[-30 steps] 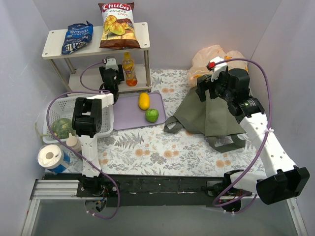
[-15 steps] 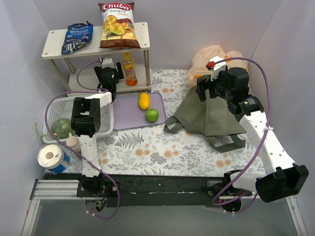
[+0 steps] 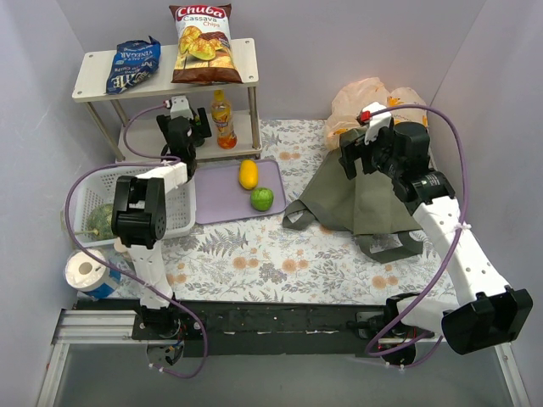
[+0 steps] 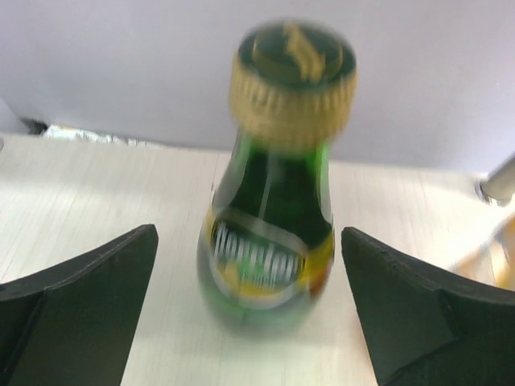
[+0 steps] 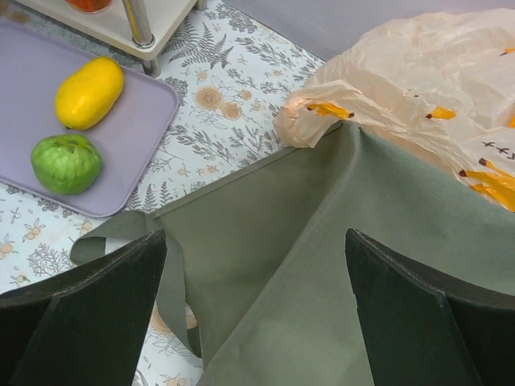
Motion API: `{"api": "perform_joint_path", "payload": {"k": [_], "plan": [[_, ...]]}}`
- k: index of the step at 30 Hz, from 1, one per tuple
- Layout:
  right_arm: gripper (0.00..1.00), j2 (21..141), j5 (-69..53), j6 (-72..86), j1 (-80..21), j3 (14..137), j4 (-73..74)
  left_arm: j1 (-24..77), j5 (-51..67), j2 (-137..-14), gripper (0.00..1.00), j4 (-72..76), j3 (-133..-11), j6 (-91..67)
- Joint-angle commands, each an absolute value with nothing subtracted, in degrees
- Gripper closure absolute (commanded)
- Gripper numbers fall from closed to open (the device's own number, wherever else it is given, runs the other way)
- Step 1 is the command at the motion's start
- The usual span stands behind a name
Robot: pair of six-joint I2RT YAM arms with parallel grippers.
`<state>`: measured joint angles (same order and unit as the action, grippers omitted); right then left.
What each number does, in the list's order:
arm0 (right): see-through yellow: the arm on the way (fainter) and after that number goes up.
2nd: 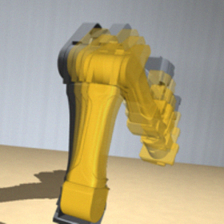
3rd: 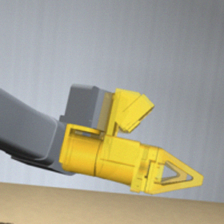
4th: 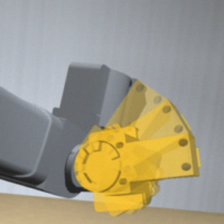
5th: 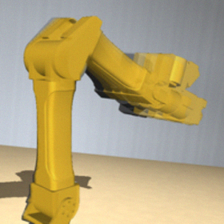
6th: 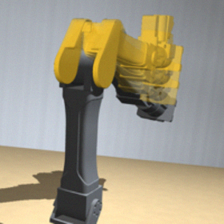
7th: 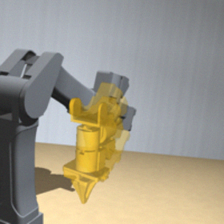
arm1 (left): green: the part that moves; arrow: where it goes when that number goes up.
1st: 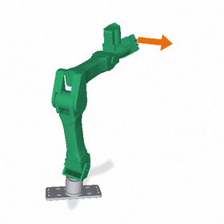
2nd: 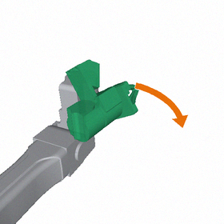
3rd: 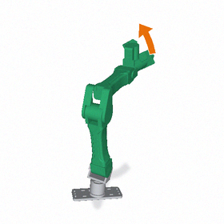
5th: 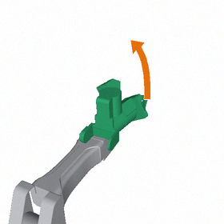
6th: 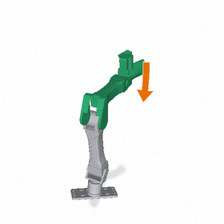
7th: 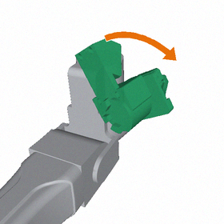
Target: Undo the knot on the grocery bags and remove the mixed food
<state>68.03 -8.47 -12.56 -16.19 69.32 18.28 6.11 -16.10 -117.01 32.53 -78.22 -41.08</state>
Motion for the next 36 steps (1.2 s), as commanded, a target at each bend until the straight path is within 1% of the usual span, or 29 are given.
{"api": "perform_joint_path", "payload": {"k": [1, 3, 4, 5, 6, 7, 8, 9, 11, 13, 14, 16, 17, 18, 19, 20, 23, 27, 31, 33, 34, 35, 36], "plan": [[0.01, 66.0, -6.1, -16.2, -15.2, 68.9, 17.6, 6.0, -13.6, -106.5, 0.02, 29.4, -73.0, -41.9], [0.01, 66.4, -8.1, -20.2, -15.0, 69.6, 21.1, 6.0, -12.5, -104.4, 0.02, 27.6, -69.8, -42.3], [0.01, 66.8, -11.8, -23.3, -14.9, 70.6, 27.9, 6.0, -12.0, -101.9, 0.02, 27.2, -68.8, -42.4], [0.01, 67.4, -13.8, -31.6, -14.9, 70.6, 31.3, 6.0, -10.6, -100.8, 0.02, 26.8, -67.6, -42.8], [0.01, 67.7, -15.1, -35.2, -14.9, 70.5, 35.4, 6.1, -9.9, -99.5, 0.02, 25.8, -66.5, -43.1], [0.01, 67.9, -16.8, -39.5, -14.9, 70.5, 43.1, 6.1, -9.4, -98.5, 0.02, 25.1, -65.1, -43.3], [0.01, 67.9, -17.5, -46.3, -14.9, 70.8, 47.7, 6.2, -8.4, -96.4, 0.02, 24.1, -64.6, -43.9], [0.01, 67.6, -18.0, -49.5, -14.9, 71.0, 51.4, 6.4, -7.9, -95.3, 0.02, 22.0, -64.0, -44.5], [0.01, 64.8, -17.7, -53.7, -14.9, 71.1, 58.6, 6.9, -6.3, -91.9, 0.02, 19.4, -62.2, -44.9], [0.01, 61.6, -17.5, -61.8, -14.9, 70.6, 62.5, 7.5, -5.2, -89.3, 0.02, 18.5, -60.7, -44.6], [0.02, 57.2, -17.3, -65.6, -14.9, 69.4, 63.5, 7.9, -5.1, -88.3, 0.02, 17.4, -59.4, -44.6], [0.01, 51.6, -15.0, -74.9, -14.9, 63.1, 61.7, 8.6, -4.4, -85.5, 0.02, 16.0, -58.6, -44.7], [0.01, 46.5, -14.1, -78.4, -14.9, 60.7, 60.4, 9.3, -4.2, -85.0, 0.02, 15.1, -58.2, -44.7], [0.01, 44.1, -13.1, -81.4, -14.9, 55.5, 59.9, 9.8, -4.0, -83.9, 0.02, 13.6, -57.9, -44.8], [0.01, 42.0, -11.1, -86.9, -14.9, 53.4, 59.6, 10.2, -3.8, -83.5, 0.02, 12.8, -57.7, -44.7], [0.01, 39.2, -10.3, -88.7, -15.0, 51.5, 59.2, 11.0, -4.0, -83.1, 0.02, 11.6, -57.7, -44.6], [0.01, 37.4, -8.4, -91.8, -15.0, 46.4, 58.1, 12.1, -3.7, -82.2, 0.02, 9.4, -57.6, -44.3], [0.01, 36.7, -3.4, -93.1, -14.9, 39.2, 47.8, 13.1, -3.4, -80.9, 0.02, 7.7, -58.4, -43.2], [0.01, 36.6, -1.8, -95.6, -14.9, 32.5, 36.9, 13.2, -3.3, -79.6, 0.02, 6.6, -59.1, -41.8], [0.02, 35.9, -0.5, -100.4, -14.9, 27.4, 33.4, 13.2, -3.5, -78.7, 0.02, 6.0, -59.1, -41.0], [0.02, 35.3, -0.3, -101.8, -14.9, 25.1, 29.6, 13.2, -3.6, -78.3, 0.02, 5.7, -59.2, -40.9], [0.02, 33.8, 1.8, -103.8, -14.9, 20.0, 22.2, 13.2, -3.6, -77.9, 0.02, 5.4, -59.2, -40.7], [0.04, 32.9, 3.4, -106.3, -14.9, 17.6, 16.1, 13.2, -3.6, -77.2, 0.02, 5.3, -59.3, -40.3]]}}
